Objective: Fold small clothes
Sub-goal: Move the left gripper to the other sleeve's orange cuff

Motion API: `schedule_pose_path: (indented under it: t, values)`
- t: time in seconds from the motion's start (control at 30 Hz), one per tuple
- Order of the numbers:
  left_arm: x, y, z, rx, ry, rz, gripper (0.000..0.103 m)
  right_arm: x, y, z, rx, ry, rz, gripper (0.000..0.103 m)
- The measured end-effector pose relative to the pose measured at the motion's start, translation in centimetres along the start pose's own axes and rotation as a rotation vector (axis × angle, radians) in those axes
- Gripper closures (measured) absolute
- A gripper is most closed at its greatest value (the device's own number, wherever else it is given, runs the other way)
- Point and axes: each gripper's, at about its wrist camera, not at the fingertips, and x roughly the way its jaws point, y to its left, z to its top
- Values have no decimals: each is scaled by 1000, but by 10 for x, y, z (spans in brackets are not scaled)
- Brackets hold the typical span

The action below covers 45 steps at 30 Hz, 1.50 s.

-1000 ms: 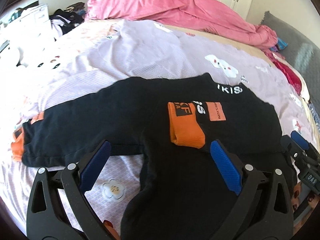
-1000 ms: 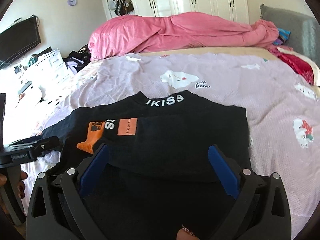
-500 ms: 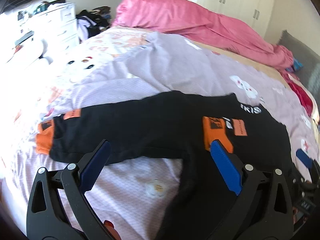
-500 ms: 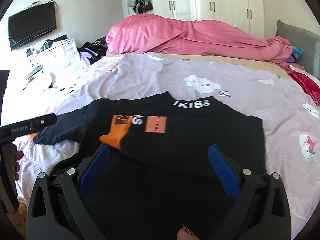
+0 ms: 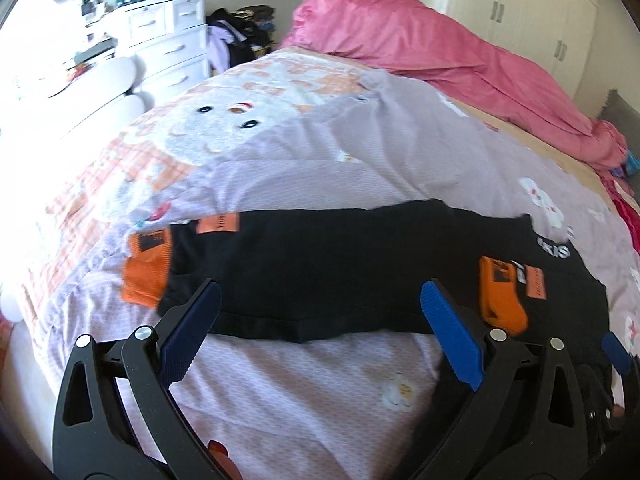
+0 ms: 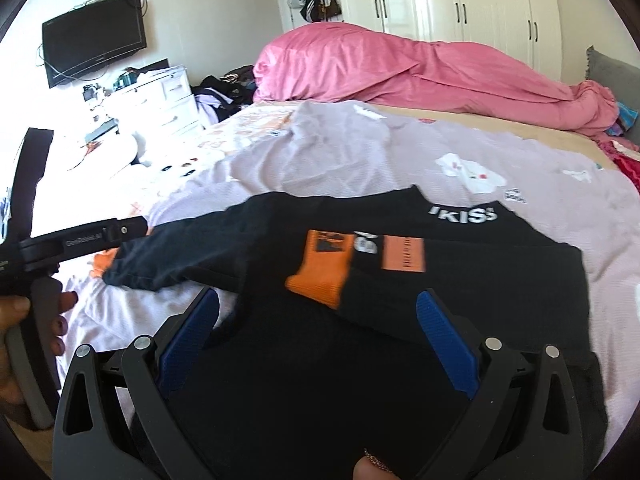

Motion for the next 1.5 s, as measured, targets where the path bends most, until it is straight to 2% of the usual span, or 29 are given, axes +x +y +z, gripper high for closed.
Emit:
schedule_pose_path:
  t: [0.23, 0.57, 0.97, 1.1, 1.37, 1.5]
  values:
    - [6, 27, 5, -50, 13, 41, 9, 13, 29, 11, -27, 8, 27, 4]
    - [14, 72, 11, -158, 32, 83, 9, 30, 47, 23, -5, 26, 47, 4]
    - [33, 100, 10, -220, 86, 97, 9, 53, 76, 27, -41, 63, 75, 4]
    - [45, 111, 8, -258, 121, 75, 9, 59, 83, 28, -50, 72, 85, 4]
    - [78, 121, 2, -277, 198, 105, 9, 64, 87, 28, -58, 78, 85, 4]
    - [84, 120, 4, -263, 178, 132, 11, 66, 83, 28, -50, 80, 77, 4]
